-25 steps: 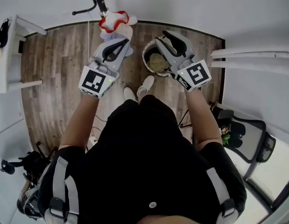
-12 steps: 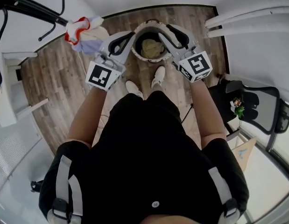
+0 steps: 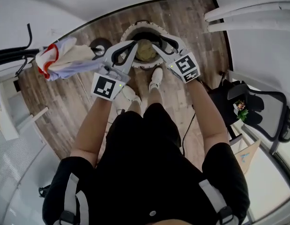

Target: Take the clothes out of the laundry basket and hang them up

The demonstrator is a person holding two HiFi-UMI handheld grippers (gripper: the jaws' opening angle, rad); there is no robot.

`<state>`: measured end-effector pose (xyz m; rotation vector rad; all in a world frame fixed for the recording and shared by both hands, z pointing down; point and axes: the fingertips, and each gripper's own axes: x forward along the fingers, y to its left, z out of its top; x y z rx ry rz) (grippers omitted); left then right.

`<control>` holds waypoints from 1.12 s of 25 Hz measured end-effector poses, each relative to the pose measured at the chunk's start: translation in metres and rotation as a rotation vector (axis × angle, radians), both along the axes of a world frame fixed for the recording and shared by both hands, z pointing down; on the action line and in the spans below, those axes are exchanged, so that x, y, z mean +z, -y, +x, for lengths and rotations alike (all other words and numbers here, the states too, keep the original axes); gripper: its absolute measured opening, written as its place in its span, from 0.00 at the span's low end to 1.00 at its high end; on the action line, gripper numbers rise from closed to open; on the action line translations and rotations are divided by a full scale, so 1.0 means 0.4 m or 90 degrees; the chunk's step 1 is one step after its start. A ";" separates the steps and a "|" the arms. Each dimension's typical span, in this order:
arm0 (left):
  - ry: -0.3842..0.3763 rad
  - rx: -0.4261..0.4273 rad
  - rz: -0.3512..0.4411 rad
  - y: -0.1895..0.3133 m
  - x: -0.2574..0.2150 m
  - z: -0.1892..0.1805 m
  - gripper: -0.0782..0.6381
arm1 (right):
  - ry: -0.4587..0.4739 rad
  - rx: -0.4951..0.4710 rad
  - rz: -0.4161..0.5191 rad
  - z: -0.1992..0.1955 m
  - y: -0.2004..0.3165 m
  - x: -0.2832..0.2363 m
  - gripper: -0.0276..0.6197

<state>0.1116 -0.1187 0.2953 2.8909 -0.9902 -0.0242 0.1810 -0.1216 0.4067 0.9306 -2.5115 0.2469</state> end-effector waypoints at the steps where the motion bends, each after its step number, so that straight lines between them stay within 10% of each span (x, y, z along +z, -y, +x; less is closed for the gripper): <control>1: 0.001 -0.006 -0.010 0.015 0.042 0.006 0.11 | -0.009 -0.006 -0.015 0.006 0.010 0.059 0.30; 28: 0.032 -0.137 -0.151 0.184 0.971 -0.076 0.11 | -0.260 -0.161 -0.330 0.000 0.001 1.375 0.40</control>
